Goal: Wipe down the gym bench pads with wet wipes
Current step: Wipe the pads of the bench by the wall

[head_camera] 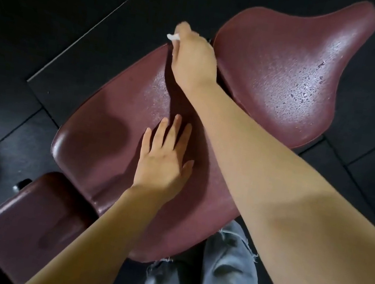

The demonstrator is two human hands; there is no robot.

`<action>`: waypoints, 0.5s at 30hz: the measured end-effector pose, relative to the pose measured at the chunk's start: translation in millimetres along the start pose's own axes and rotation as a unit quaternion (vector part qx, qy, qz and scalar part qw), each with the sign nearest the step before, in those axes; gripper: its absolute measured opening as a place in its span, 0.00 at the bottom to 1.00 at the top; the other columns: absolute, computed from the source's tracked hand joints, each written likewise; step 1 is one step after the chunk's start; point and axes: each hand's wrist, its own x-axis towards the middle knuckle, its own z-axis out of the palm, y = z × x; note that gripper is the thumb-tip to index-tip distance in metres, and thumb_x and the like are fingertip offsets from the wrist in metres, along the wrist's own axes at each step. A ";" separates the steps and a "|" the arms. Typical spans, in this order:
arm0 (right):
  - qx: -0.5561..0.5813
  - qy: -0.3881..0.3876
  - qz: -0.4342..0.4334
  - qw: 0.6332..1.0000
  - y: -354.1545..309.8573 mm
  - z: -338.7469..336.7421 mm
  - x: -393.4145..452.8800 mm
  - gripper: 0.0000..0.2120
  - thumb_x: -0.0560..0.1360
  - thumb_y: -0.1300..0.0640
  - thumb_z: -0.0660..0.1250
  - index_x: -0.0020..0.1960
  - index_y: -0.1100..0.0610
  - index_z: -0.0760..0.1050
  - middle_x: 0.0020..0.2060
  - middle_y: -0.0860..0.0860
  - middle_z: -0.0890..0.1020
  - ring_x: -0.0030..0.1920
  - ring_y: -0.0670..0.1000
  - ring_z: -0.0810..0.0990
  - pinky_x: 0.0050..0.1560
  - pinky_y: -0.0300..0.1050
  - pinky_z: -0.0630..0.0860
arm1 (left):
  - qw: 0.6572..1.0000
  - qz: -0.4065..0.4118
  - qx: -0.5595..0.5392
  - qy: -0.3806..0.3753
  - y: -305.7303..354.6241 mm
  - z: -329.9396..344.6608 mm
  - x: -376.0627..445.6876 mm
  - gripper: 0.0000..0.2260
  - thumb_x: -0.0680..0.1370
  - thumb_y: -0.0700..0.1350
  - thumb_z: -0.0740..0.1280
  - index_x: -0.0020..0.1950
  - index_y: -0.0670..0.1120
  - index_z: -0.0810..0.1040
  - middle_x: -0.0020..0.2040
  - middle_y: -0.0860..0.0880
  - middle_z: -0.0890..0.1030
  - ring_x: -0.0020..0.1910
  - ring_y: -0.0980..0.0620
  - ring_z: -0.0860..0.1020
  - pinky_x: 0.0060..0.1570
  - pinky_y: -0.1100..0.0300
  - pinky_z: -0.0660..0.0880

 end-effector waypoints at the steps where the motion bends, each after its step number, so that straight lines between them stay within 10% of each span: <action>1: 0.010 0.002 0.012 1.000 9.9 -0.9 -9.1 0.11 0.80 0.60 0.59 0.61 0.57 0.74 0.46 0.54 0.83 0.47 0.58 0.82 0.46 0.51 0.73 | 1.000 0.000 0.009 0.001 0.2 -0.1 -0.1 0.33 0.76 0.58 0.54 0.80 0.48 0.57 0.81 0.44 0.54 0.79 0.41 0.53 0.75 0.39 0.51; 15: 0.089 -0.059 0.357 0.928 129.4 -64.1 -251.4 0.08 0.82 0.58 0.58 0.55 0.60 0.74 0.42 0.54 0.83 0.42 0.60 0.80 0.37 0.49 0.73 | 0.996 -0.009 0.040 -0.084 9.3 -20.3 2.1 0.34 0.81 0.56 0.56 0.82 0.48 0.43 0.82 0.45 0.43 0.80 0.41 0.45 0.77 0.40 0.48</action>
